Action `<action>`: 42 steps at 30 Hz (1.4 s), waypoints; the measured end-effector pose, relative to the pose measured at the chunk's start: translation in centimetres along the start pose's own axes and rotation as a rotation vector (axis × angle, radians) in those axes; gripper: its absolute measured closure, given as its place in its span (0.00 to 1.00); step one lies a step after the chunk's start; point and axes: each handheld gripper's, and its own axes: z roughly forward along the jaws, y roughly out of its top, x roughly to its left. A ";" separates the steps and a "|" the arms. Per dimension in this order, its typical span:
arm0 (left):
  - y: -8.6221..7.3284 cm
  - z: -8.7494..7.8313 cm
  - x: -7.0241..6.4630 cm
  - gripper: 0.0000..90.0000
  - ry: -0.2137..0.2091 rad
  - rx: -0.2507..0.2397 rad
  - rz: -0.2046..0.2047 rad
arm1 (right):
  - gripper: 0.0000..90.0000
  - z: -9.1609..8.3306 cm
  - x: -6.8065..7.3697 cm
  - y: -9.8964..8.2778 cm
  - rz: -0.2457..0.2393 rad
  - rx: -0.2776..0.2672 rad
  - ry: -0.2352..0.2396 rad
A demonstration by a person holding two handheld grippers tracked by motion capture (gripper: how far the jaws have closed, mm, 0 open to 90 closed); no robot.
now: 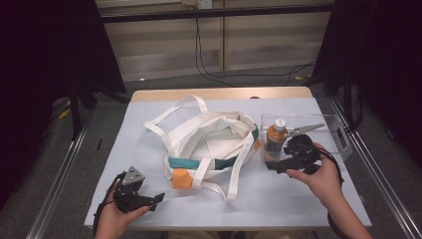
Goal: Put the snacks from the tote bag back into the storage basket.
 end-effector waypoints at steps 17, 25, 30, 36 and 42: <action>0.0 -0.1 0.0 0.06 0.000 0.004 0.001 | 0.13 0.6 0.6 -0.5 -0.048 -0.018 0.018; 0.1 0.0 -0.1 0.06 -0.001 0.003 0.003 | 0.13 0.9 0.5 -1.1 -0.060 -0.012 0.025; 0.1 0.0 -0.1 0.06 -0.003 0.006 0.012 | 0.13 1.0 0.6 -1.5 -0.079 -0.022 0.040; 0.1 -0.1 -0.2 0.06 -0.004 0.003 0.008 | 0.13 1.2 0.8 -1.8 -0.097 -0.007 0.043; 0.0 -0.2 -0.1 0.06 -0.002 0.003 0.008 | 0.13 1.4 0.9 -2.0 -0.119 -0.005 0.056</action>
